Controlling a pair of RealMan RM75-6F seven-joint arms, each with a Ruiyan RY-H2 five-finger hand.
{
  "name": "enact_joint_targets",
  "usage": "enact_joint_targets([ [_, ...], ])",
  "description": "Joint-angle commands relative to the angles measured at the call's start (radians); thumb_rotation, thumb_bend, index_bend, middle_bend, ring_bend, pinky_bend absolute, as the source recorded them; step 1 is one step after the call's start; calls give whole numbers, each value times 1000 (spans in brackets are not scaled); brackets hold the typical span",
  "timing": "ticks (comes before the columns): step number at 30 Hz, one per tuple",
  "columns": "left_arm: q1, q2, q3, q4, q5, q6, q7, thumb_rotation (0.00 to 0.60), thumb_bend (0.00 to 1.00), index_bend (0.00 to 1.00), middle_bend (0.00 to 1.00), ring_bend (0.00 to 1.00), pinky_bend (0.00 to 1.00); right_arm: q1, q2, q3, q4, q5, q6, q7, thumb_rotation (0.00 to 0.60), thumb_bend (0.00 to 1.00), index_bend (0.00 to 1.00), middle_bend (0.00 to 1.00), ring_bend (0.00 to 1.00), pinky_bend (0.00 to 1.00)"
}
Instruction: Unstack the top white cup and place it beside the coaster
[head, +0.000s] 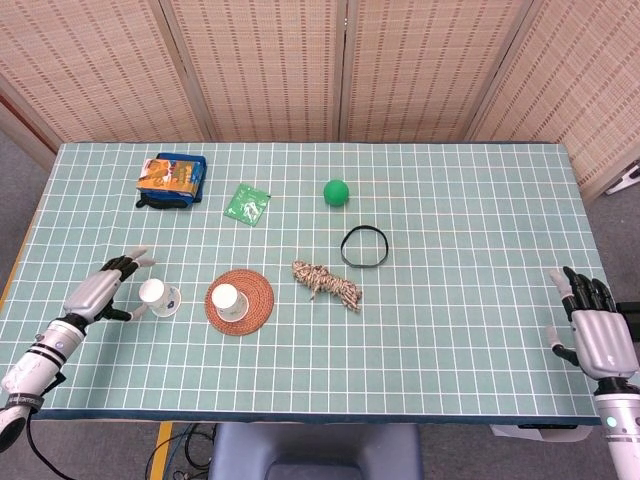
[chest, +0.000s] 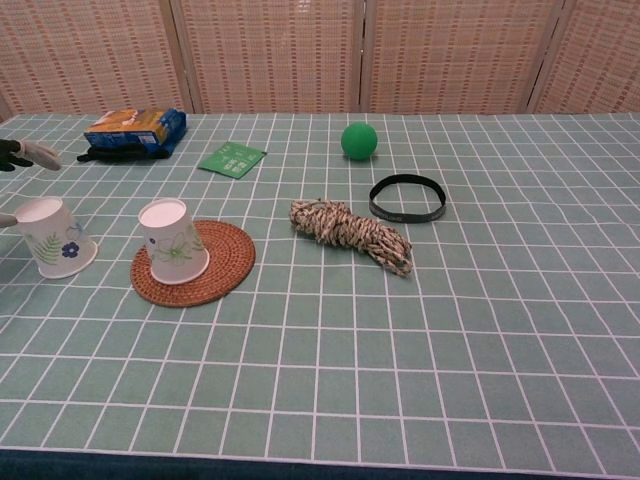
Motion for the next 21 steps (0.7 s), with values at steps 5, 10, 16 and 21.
enact_joint_targets([
  [5,66,154,-8,-243,-62,100,205,600,324,153,0,0,0,-10,13,-11,-11,-34,24,22,600,364,0,0,0,0],
  [10,167,208,31,-377,-53,249,393,600,324,100,0,0,0,-15,18,-17,-20,-50,33,31,600,364,0,0,0,0],
  [16,314,185,90,-423,36,469,497,600,324,38,0,0,0,-12,12,-30,-27,-71,30,15,600,363,0,0,0,0],
  [21,415,87,95,-328,97,650,551,600,324,27,0,0,0,-13,-1,-33,-33,-59,22,-11,600,364,0,0,0,0],
])
